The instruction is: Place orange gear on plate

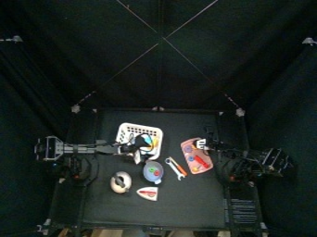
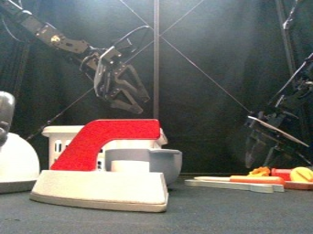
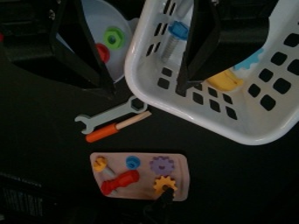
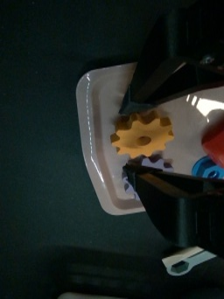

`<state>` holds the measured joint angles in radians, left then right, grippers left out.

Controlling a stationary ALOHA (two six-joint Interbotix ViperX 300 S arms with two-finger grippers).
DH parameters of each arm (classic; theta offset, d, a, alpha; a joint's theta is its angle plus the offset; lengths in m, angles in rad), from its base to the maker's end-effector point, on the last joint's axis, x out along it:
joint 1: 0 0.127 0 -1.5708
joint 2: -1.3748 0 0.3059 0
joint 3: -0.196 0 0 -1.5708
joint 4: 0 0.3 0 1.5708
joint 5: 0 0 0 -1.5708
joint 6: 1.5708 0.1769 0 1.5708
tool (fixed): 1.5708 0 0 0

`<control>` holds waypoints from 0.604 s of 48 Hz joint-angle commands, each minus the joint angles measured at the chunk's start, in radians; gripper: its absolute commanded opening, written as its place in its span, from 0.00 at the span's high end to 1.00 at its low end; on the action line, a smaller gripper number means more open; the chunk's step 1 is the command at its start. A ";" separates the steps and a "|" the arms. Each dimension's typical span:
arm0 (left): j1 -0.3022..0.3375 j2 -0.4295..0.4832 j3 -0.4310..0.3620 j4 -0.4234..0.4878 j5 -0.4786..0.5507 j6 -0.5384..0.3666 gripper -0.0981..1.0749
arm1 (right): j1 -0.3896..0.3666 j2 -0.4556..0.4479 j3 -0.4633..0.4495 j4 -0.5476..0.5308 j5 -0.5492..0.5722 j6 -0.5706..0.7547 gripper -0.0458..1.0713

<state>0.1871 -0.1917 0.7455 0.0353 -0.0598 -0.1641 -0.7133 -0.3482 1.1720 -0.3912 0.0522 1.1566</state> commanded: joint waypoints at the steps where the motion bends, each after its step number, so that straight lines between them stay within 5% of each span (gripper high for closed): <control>1: 0.002 -0.011 -0.011 -0.002 -0.002 0.002 0.12 | 0.005 -0.034 -0.023 -0.014 0.015 -0.002 0.13; 29: 0.002 -0.011 -0.011 -0.002 -0.003 0.000 0.12 | 0.048 -0.092 -0.025 -0.051 0.077 0.000 0.13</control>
<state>0.1887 -0.1917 0.7455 0.0353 -0.0583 -0.1641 -0.6703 -0.4372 1.1658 -0.4387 0.1304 1.1582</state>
